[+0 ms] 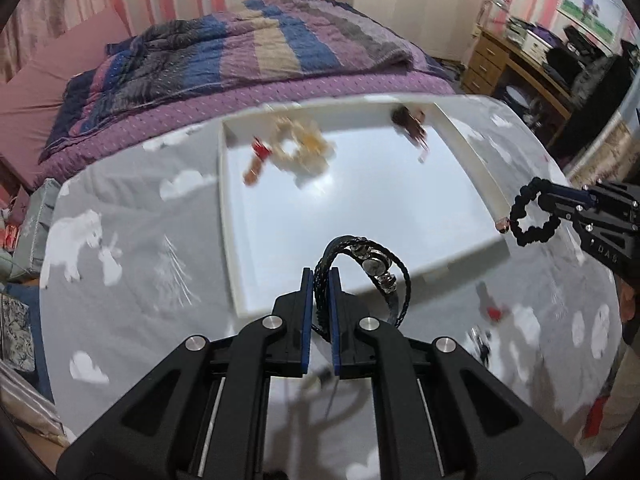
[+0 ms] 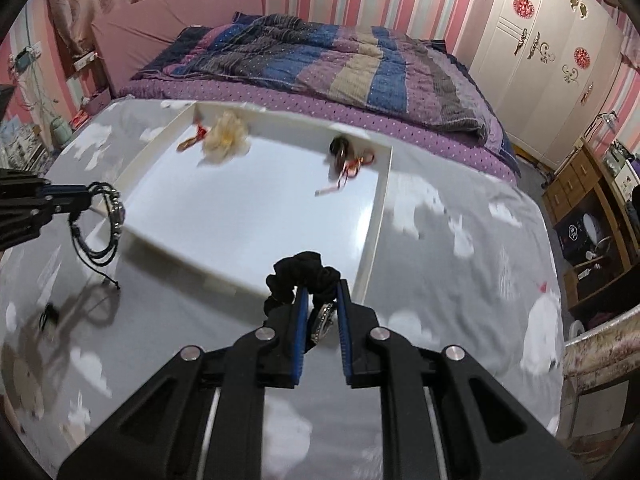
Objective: Organize jewelry
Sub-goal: 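Carry both bracelets into the white tray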
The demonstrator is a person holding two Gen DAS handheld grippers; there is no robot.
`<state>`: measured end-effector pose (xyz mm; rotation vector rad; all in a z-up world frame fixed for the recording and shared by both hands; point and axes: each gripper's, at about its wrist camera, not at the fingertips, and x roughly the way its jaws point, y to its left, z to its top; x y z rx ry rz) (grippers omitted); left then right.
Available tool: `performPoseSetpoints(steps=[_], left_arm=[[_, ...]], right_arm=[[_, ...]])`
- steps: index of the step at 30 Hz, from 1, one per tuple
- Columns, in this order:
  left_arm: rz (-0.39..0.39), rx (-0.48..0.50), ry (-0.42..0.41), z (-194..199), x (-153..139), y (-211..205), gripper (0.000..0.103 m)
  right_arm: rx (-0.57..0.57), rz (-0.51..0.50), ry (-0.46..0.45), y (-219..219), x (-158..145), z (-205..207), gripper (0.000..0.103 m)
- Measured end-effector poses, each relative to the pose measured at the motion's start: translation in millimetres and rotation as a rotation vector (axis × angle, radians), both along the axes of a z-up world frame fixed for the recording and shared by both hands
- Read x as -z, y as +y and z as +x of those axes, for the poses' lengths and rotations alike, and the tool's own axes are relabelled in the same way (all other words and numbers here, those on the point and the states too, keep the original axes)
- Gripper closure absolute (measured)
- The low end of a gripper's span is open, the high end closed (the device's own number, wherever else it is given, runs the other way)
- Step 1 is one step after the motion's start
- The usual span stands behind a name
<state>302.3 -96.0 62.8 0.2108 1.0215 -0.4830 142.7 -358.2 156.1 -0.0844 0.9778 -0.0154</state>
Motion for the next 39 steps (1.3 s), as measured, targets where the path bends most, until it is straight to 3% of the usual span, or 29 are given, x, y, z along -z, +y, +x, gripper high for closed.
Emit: performPoseSetpoints(steps=[4,10,19,39], left_arm=[[0.007,-0.047,-0.005,37.2,1.6,-0.9,0.098],[0.054,-0.116,-0.004,91.4,27.9,-4.7,0.098],[0.079,-0.18,0.021,130.4,57.7,-15.9,0.098],[0.105,-0.215,0.026,149.5,84.4,-20.4,0.098]], right_arm=[[0.028,-0.021,-0.006,-1.4,6.1,37.2,0.089],[0.078,-0.018,0.013,-2.1,30.5,92.7,0.089],[0.186,0.004,0.018,-16.8,63.2,131.7,0.089],[0.272,0.055,0.047,-35.0,97.6,156.2,0.089]])
